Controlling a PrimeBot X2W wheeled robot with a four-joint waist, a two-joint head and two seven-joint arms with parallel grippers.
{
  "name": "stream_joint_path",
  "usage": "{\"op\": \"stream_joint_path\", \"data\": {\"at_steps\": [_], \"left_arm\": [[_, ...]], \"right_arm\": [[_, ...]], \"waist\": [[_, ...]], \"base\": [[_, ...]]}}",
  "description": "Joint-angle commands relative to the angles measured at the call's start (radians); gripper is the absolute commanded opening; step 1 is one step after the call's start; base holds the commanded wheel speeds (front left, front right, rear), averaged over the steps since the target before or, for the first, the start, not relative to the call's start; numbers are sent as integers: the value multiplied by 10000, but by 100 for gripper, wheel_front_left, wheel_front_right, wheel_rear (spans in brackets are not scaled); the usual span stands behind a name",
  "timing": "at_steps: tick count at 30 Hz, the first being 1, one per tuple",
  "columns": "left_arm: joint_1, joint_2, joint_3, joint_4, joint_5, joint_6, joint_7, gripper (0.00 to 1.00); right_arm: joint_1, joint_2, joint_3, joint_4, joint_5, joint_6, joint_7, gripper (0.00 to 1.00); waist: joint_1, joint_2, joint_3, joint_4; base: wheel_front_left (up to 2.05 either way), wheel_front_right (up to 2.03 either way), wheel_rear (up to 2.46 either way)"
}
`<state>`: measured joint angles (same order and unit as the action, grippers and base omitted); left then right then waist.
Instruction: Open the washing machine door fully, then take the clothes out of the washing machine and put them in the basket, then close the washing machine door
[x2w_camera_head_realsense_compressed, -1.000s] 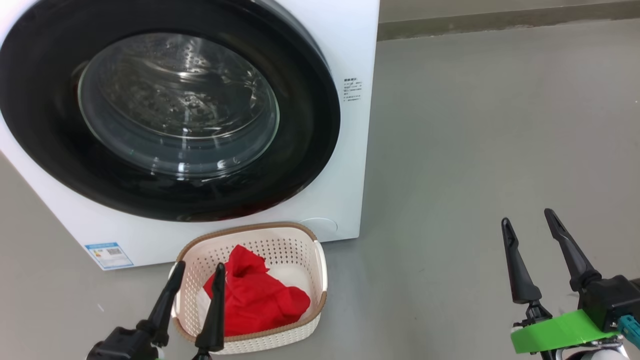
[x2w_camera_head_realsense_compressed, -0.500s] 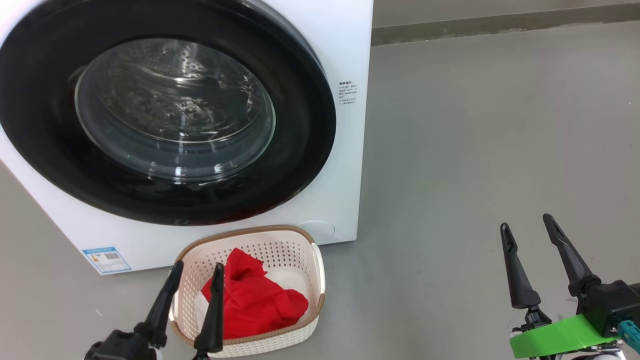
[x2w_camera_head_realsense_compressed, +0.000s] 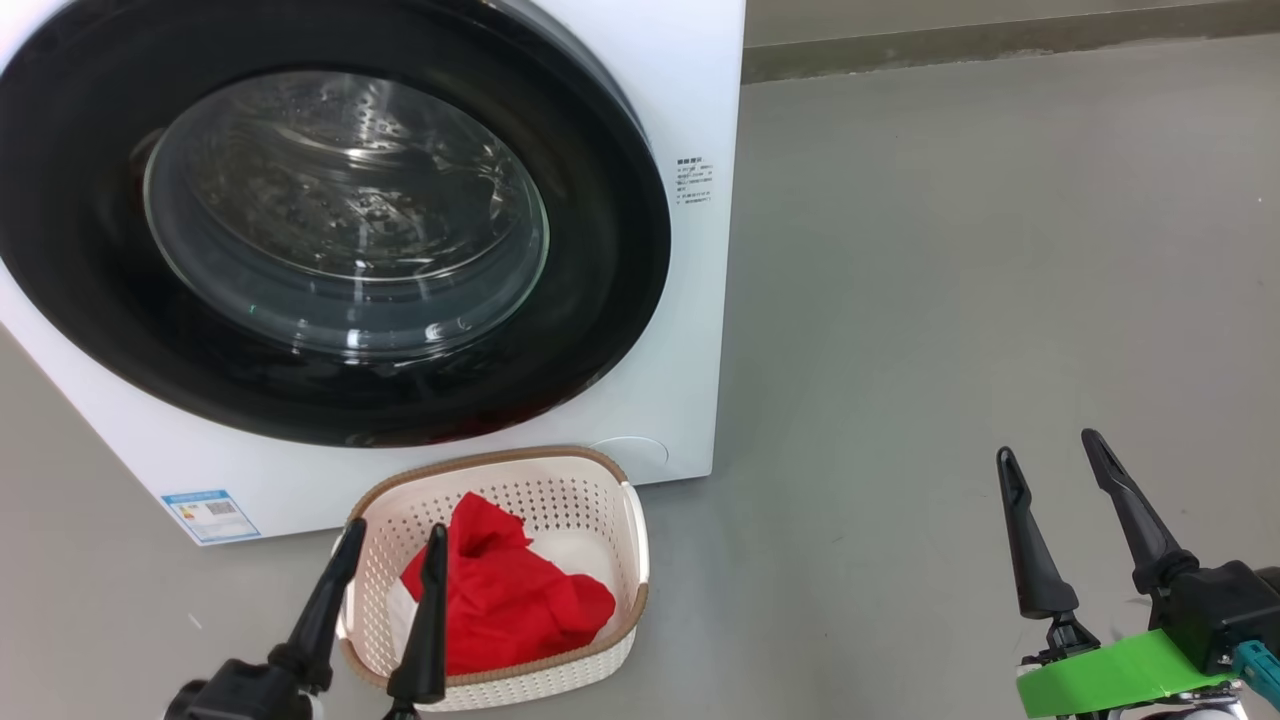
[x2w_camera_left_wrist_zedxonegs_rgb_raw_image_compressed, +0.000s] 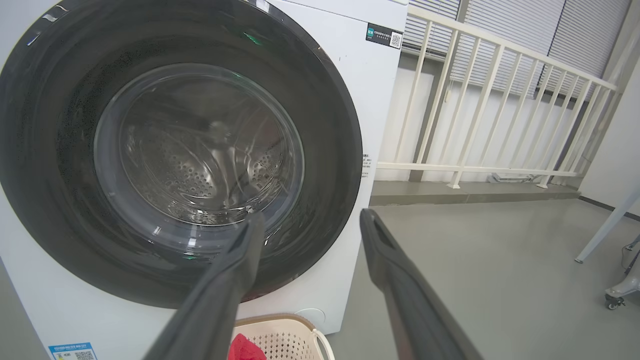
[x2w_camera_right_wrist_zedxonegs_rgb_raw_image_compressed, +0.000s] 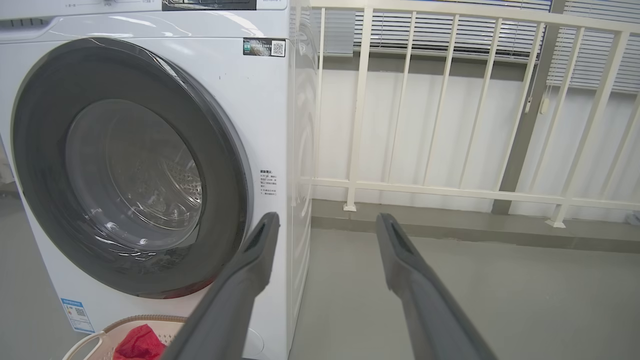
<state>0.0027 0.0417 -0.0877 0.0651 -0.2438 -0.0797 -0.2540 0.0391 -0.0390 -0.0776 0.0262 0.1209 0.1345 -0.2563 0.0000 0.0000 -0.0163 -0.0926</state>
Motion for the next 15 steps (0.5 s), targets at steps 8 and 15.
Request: {"op": "stream_joint_path", "data": {"at_steps": [8, 15], "left_arm": [[145, -29, -10, 469, 92, -5, 123, 0], [96, -23, 89, 523, -583, -30, 305, 0]], "right_arm": [[86, 133, 23, 536, 220, 1, 39, 0], [27, 77, 48, 600, 992, -1, 179, 0]], "waist": [[0, 0, 6, 16], [21, 0, -9, 66]], "base": [[0, 0, 0], [0, 0, 0]]}}
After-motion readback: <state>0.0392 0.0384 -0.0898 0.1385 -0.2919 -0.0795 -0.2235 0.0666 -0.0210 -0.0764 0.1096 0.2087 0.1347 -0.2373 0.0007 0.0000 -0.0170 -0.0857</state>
